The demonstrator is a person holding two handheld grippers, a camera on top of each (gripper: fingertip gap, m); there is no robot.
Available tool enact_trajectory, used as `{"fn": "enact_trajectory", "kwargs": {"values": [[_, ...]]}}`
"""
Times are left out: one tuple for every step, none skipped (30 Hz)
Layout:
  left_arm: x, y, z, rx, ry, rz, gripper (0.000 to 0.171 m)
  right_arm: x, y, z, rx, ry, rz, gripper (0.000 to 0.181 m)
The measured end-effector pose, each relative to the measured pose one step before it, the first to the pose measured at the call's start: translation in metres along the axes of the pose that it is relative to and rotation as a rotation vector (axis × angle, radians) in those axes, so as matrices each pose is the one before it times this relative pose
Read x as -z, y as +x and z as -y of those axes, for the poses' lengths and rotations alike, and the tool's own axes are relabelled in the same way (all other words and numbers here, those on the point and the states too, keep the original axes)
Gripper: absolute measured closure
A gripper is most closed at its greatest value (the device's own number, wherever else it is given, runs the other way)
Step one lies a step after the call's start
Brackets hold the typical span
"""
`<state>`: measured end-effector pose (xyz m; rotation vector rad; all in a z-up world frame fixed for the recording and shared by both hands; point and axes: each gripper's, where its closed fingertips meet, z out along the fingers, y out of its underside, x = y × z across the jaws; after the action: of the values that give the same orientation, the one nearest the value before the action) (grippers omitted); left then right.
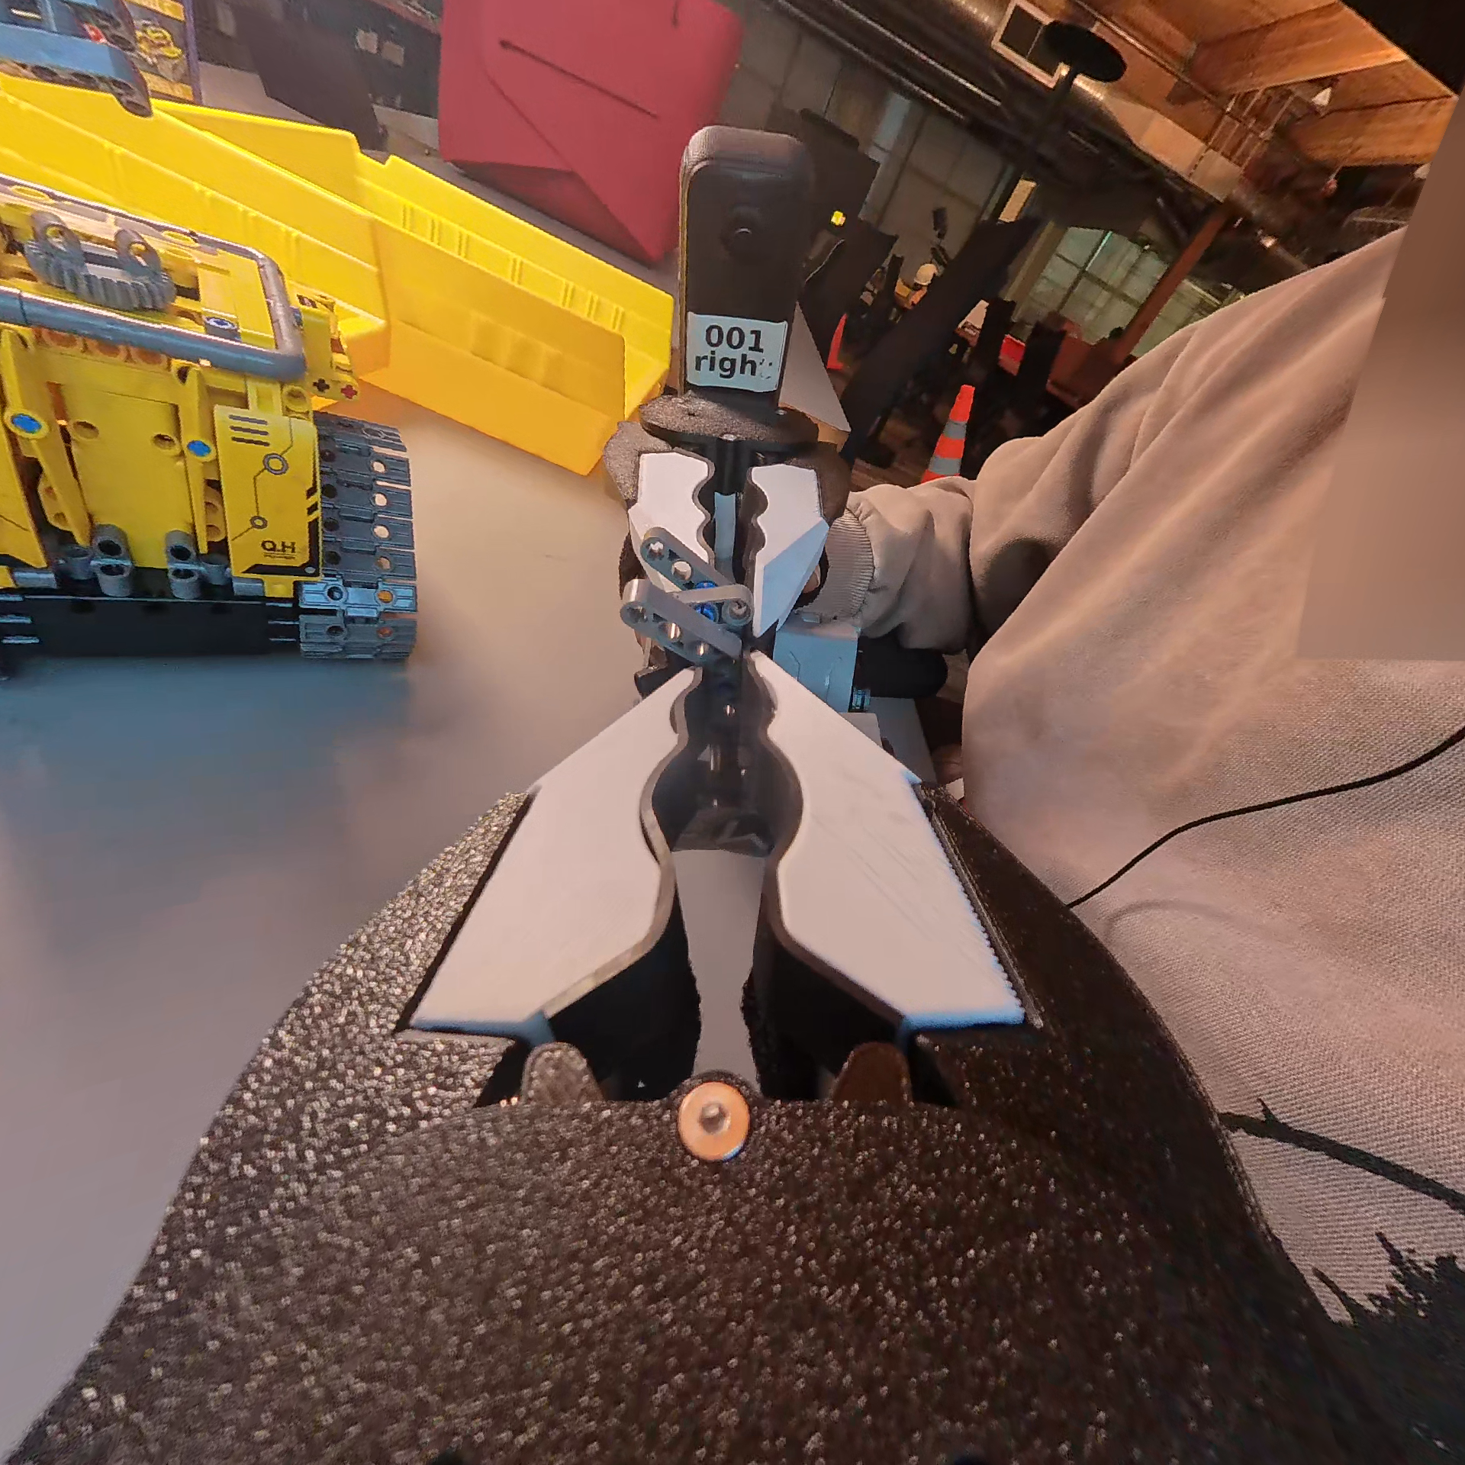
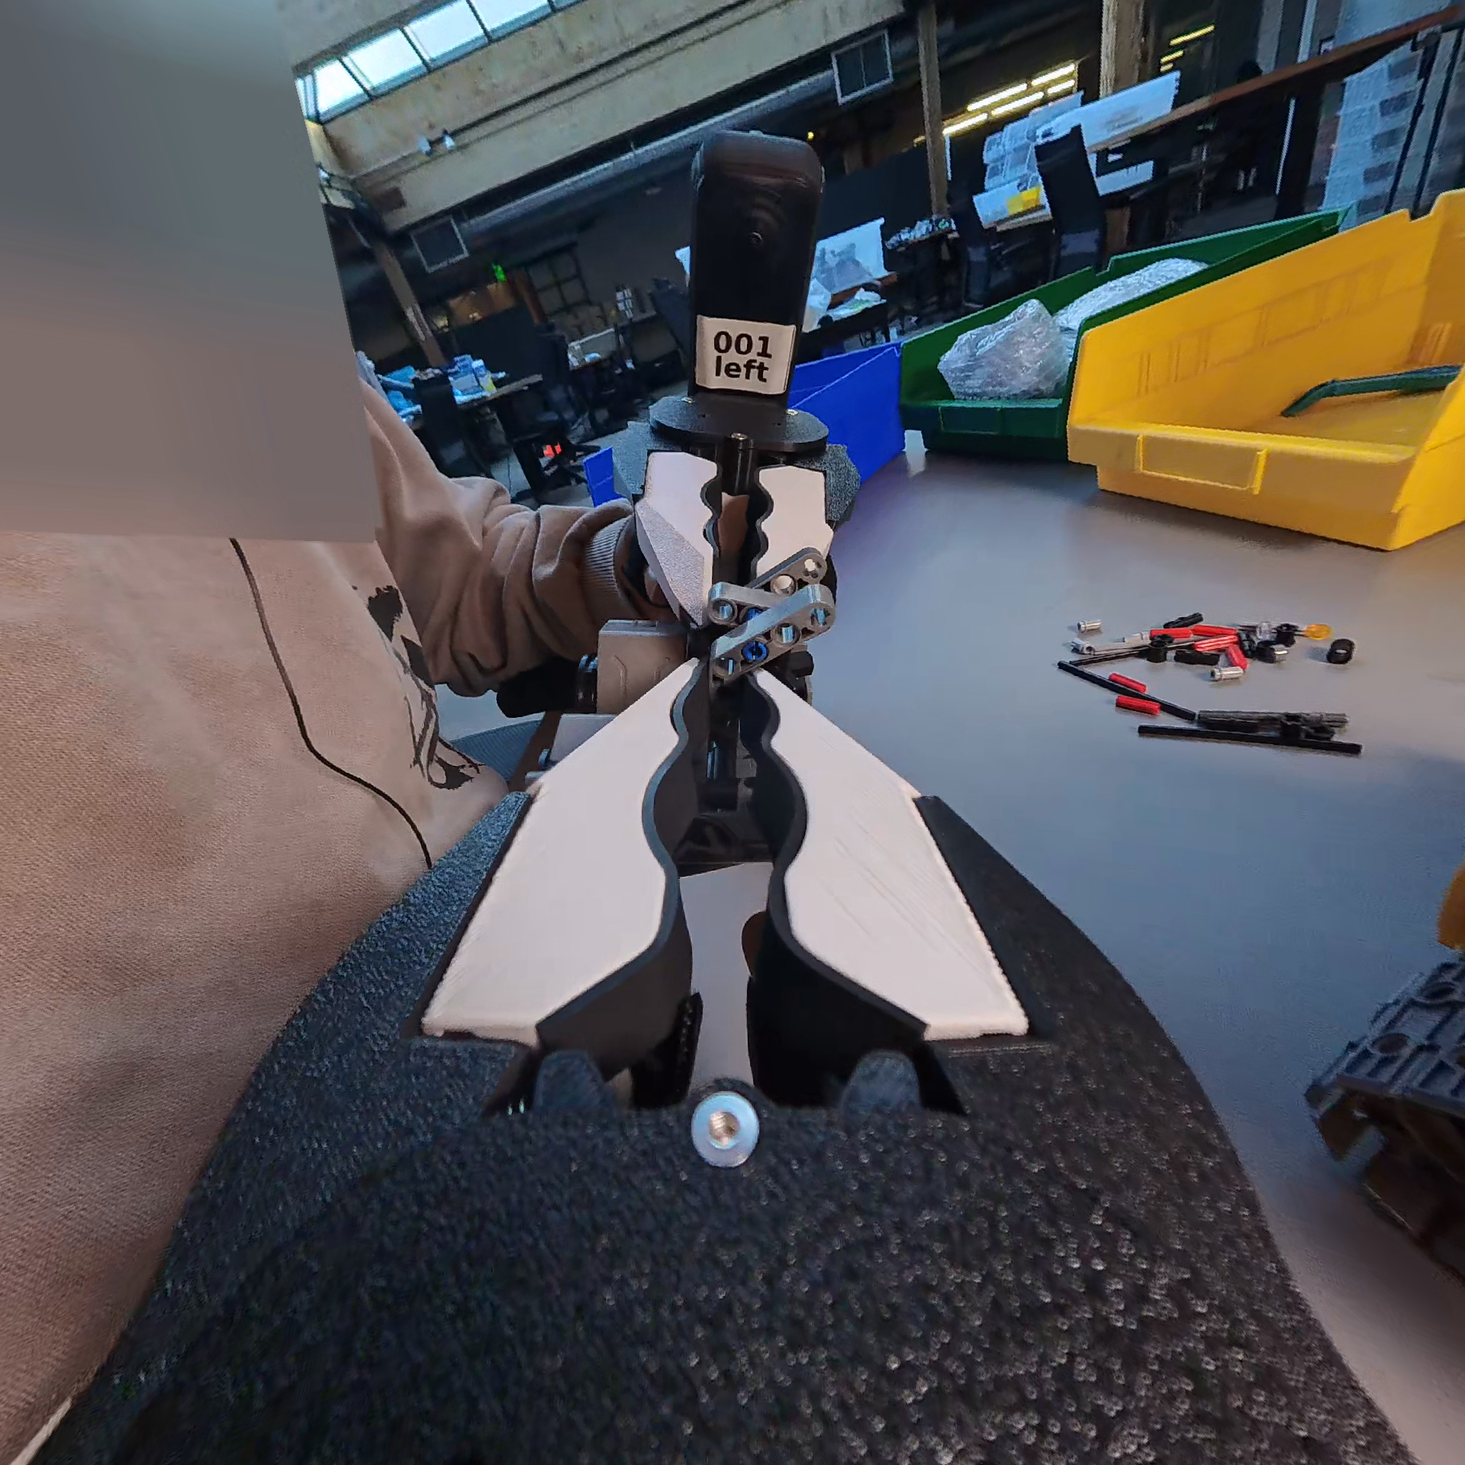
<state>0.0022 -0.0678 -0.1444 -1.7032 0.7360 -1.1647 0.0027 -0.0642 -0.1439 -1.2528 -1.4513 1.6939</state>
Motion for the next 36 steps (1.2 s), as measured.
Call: {"fn": "enact_trajectory", "kwargs": {"values": [[0.00048, 0.00041, -0.00008, 0.0005, 0.00059, -0.0031, 0.168, -0.00005, -0.00065, 0.00013, 0.006, -0.0017, -0.0015, 0.175], [0.00039, 0.00065, 0.00046, 0.0026, 0.00412, -0.0049, 0.167, 0.00042, -0.0006, 0.00069, 0.0002, 0.0026, 0.0025, 0.176], [0.00011, 0.00042, -0.00015, 0.0027, -0.00066, -0.0045, 0.168, 0.00038, -0.00014, -0.00026, -0.0024, -0.0012, 0.003, 0.175], [-0.00001, -0.00049, -0.00006, 0.004, 0.00194, -0.0002, 0.167, 0.00059, 0.00044, 0.00004, 0.0025, 0.0001, -0.0032, 0.176], [-0.00007, 0.00015, -0.00032, 0.006, -0.00012, -0.0056, 0.168, 0.00045, -0.00036, -0.00052, 0.0033, -0.0048, 0.0003, 0.176], [-0.00032, 0.00007, -0.0007, -0.002, -0.00329, 0.0001, 0.168, 0.00067, 0.00015, -0.00054, 0.0013, -0.0018, -0.0017, 0.176], [-0.00002, -0.00013, -0.00122, -0.0013, -0.00667, -0.0011, 0.168, 0.00059, -0.00026, -0.00169, -0.0023, -0.0094, 0.0041, 0.176], [0.00037, -0.00072, -0.00129, 0.0037, -0.00268, -0.0001, 0.168, 0.00074, 0.00117, -0.00086, 0.0045, -0.006, -0.0063, 0.176], [0.00103, -0.0019, -0.00126, 0.0059, -0.00247, 0.0042, 0.168, 0.00172, 0.00123, -0.001, -0.0038, -0.0057, -0.0011, 0.177], [0.00741, -0.00701, 0.00133, 0.0136, 0.01365, 0.0278, 0.167, 0.01282, 0.00444, 0.00848, -0.0084, 0.0571, -0.0111, 0.181], [0.02714, -0.02075, 0.01076, 0.0551, 0.08333, 0.0676, 0.168, 0.02472, 0.01586, 0.01223, -0.0386, 0.0669, -0.066, 0.181], [0.02468, -0.0183, 0.01108, 0.0688, 0.09173, 0.0442, 0.17, 0.00946, 0.01089, -0.00203, 0.028, -0.0075, -0.0756, 0.181], [-0.00119, -0.00225, -0.00748, -0.0169, -0.02922, 0.0155, 0.168, -0.01216, -0.00542, -0.01585, 0.065, -0.0669, -0.0131, 0.181], [-0.01822, 0.00971, -0.01833, -0.0883, -0.10368, -0.0091, 0.167, -0.01556, -0.01018, -0.00937, 0.0262, -0.0499, 0.0332, 0.181], [-0.01658, 0.01138, -0.00719, -0.0606, -0.06181, -0.0276, 0.166, -0.00579, -0.00028, 0.00424, 0.0093, 0.0048, 0.0107, 0.181], [-0.00668, 0.0029, 0.00244, -0.0327, -0.0213, -0.0017, 0.165, 0.0035, 0.00505, 0.01126, -0.0213, 0.0444, 0.0055, 0.181], [-0.00003, -0.00229, 0.00368, -0.0092, -0.00786, 0.0087, 0.165, 0.00402, 0.00596, 0.00666, -0.0218, 0.0249, -0.0093, 0.181], [0.00003, -0.0022, 0.00125, 0.0057, -0.00297, 0.0014, 0.166, -0.00006, 0.00317, 0.00025, 0.017, -0.0025, -0.0252, 0.181], [-0.0023, -0.00053, -0.00215, -0.0051, -0.01079, 0.0032, 0.165, -0.00319, -0.00217, -0.00292, 0.0281, -0.018, -0.012, 0.181], [-0.00441, 0.00258, -0.00475, -0.0158, -0.02522, -0.0039, 0.166, -0.00391, -0.00326, -0.0039, 0.0183, -0.0244, -0.0052, 0.173], [-0.0049, 0.00224, -0.00565, -0.0233, -0.03225, 0.0061, 0.165, -0.00324, 0.0003, -0.00714, 0.0123, -0.048, -0.0188, 0.158], [-0.00386, 0.00092, -0.00349, -0.0156, -0.01668, 0.0117, 0.165, -0.00249, -0.00066, -0.00904, 0.0109, -0.0577, -0.0058, 0.154], [-0.00181, -0.00006, -0.00145, -0.0055, -0.00412, 0.0097, 0.165, -0.00194, -0.00064, -0.00635, -0.005, -0.0383, -0.0033, 0.154], [0.00007, -0.00158, -0.00006, -0.0005, 0.00465, 0.0117, 0.165, -0.00187, -0.00308, -0.00443, -0.0111, -0.0235, 0.0143, 0.155], [0.0009, -0.00099, 0.00037, 0.0043, 0.00637, 0.0052, 0.165, -0.00217, -0.00026, -0.00503, -0.017, -0.0289, 0.0001, 0.16], [0.00125, 0.00019, 0.00098, 0.0075, 0.01171, -0.004, 0.165, -0.00224, -0.00131, -0.00409, -0.0062, -0.0203, 0.0058, 0.162], [0.00096, 0.00157, 0.00118, 0.0115, 0.0145, -0.013, 0.165, -0.00188, -0.00235, -0.00091, -0.0131, -0.0008, 0.0128, 0.163], [-0.00019, 0.00164, 0.00015, 0.015, 0.00946, -0.0125, 0.165, -0.00226, -0.00111, -0.00039, -0.0146, -0.0013, 0.0075, 0.163], [-0.00092, 0.00247, -0.00043, 0.0103, 0.00386, -0.0152, 0.165, -0.00267, -0.00162, -0.00029, 0.0022, -0.0019, 0.0084, 0.163], [-0.00132, 0.00278, -0.00025, 0.0015, 0.00097, -0.0126, 0.165, -0.00276, -0.00237, -0.00139, 0.0101, -0.013, 0.0106, 0.165], [-0.0012, 0.00168, -0.00017, -0.0016, -0.00093, -0.007, 0.165, -0.0029, -0.00181, -0.00246, 0.0112, -0.0225, 0.0077, 0.165], [-0.00091, 0.00109, 0.00056, 0.0026, 0.00338, -0.0066, 0.164, -0.00204, 0.00014, -0.00231, 0.0047, -0.0183, -0.0003, 0.171], [-0.00007, -0.00024, -0.00052, 0.0017, -0.00082, -0.0019, 0.164, -0.00074, 0.00085, -0.00171, 0.0068, -0.0104, -0.0003, 0.172], [-0.00021, -0.0006, -0.00191, 0.0013, -0.00899, -0.0014, 0.164, -0.00057, 0.00011, -0.00219, -0.0049, -0.0153, 0.0063, 0.172], [-0.00072, 0.00002, -0.00263, 0.0008, -0.01368, -0.002, 0.164, -0.00034, 0.00033, -0.00251, 0.0057, -0.0188, 0.0003, 0.174], [-0.00096, -0.00043, -0.00282, 0.0017, -0.01837, 0.0007, 0.163, -0.00019, 0.00096, -0.00268, 0.0246, -0.0201, -0.0137, 0.174]]}}
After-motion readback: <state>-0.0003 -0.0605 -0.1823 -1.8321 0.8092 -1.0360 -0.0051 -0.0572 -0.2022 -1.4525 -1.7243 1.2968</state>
